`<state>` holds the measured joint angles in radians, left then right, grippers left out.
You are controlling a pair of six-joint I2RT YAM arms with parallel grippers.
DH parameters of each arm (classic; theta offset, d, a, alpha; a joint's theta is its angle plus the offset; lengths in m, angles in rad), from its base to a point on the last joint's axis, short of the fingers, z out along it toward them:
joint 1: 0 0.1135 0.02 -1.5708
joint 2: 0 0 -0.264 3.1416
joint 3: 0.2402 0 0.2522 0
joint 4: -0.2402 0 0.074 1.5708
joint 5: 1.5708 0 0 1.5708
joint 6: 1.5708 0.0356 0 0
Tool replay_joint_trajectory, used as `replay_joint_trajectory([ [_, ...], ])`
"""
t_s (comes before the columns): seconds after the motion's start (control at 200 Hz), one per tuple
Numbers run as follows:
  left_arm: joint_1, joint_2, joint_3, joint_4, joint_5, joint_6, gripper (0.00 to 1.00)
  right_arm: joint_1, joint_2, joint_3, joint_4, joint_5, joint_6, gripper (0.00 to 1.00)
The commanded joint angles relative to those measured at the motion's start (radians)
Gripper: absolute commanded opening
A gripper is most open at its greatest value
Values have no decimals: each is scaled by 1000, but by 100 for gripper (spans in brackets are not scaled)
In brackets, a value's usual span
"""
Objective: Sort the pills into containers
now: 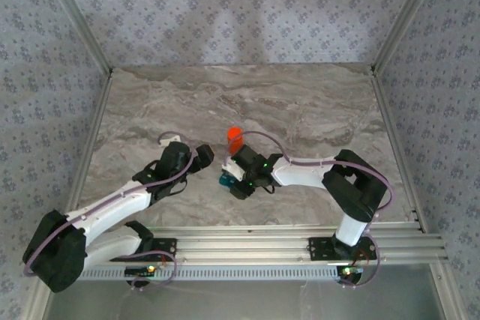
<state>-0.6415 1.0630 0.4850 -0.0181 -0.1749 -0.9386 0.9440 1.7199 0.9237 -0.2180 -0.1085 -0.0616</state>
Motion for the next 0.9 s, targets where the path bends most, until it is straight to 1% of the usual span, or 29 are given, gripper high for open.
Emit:
replay_joint_trajectory([
  [0.0,4,9,44,23,13,17,99,9,12,-19,-38,39,4,58],
  [0.095,5,14,51,19,15,19,99,11,-4,-33,-34,54,18,62],
  [0.29,3,26,82,-25,18,44,99,2,-41,-67,-46,141,58,64],
  [0.435,4,29,97,-59,23,65,99,-44,-51,-80,-54,195,97,64],
  [0.51,3,26,96,-65,23,67,99,-74,-67,-93,-33,198,121,64],
  [0.58,3,23,93,-69,25,68,99,-93,-89,-106,-16,160,130,64],
  [0.755,3,13,98,-109,31,98,99,-98,-166,-151,-2,70,163,64],
  [0.895,-8,11,117,-187,25,150,99,-150,-247,-186,21,-17,227,64],
])
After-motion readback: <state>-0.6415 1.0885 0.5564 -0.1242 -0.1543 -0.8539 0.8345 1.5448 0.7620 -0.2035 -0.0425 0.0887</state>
